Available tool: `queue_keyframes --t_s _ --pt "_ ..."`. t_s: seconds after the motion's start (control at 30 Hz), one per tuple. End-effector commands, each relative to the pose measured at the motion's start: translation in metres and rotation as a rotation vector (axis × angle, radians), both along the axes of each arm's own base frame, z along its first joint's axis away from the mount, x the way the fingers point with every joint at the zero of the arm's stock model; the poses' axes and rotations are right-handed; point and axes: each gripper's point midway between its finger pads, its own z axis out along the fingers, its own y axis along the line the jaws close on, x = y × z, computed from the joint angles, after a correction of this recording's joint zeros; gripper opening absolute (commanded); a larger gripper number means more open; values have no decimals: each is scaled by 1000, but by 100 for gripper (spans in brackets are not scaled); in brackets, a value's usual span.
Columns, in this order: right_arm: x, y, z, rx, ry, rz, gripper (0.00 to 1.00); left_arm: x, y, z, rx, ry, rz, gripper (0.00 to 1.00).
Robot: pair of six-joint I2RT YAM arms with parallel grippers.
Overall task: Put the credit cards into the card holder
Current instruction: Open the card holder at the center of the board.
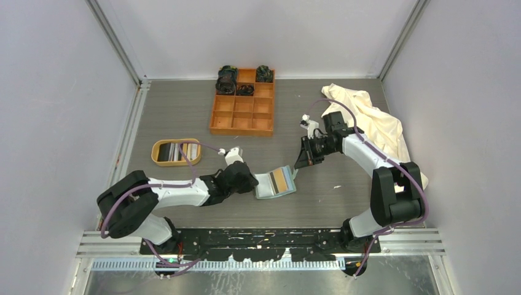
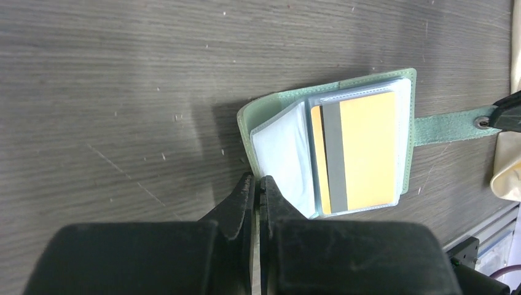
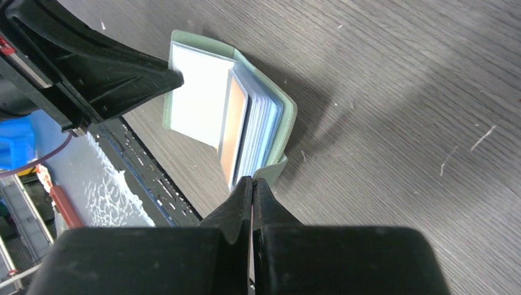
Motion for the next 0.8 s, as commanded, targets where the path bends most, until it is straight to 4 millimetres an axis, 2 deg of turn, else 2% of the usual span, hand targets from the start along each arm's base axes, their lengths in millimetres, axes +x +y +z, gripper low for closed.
queue_keyframes --t_s 0.0,0.2,0.33,0.43,0.53,0.63,0.77 --pt "18 -7 -2 -54 -42 -31 2 18 -13 12 -59 -117 -127 0" --pt "24 -27 -24 -166 -5 -44 6 25 -19 -5 -80 -79 -155 0" --pt "32 -42 -24 -207 -21 -62 14 26 -25 -6 -89 -70 -170 0" --pt "39 -52 -12 -211 -86 -81 22 25 -26 -7 -95 -69 -172 0" --pt "42 -53 8 -180 -185 -77 32 25 -26 -4 -110 -73 -170 0" --pt "39 -45 30 -124 -295 -36 41 24 -26 -1 -119 -77 -169 0" --pt "27 -29 59 -2 -428 38 43 22 -26 -2 -123 -66 -168 0"
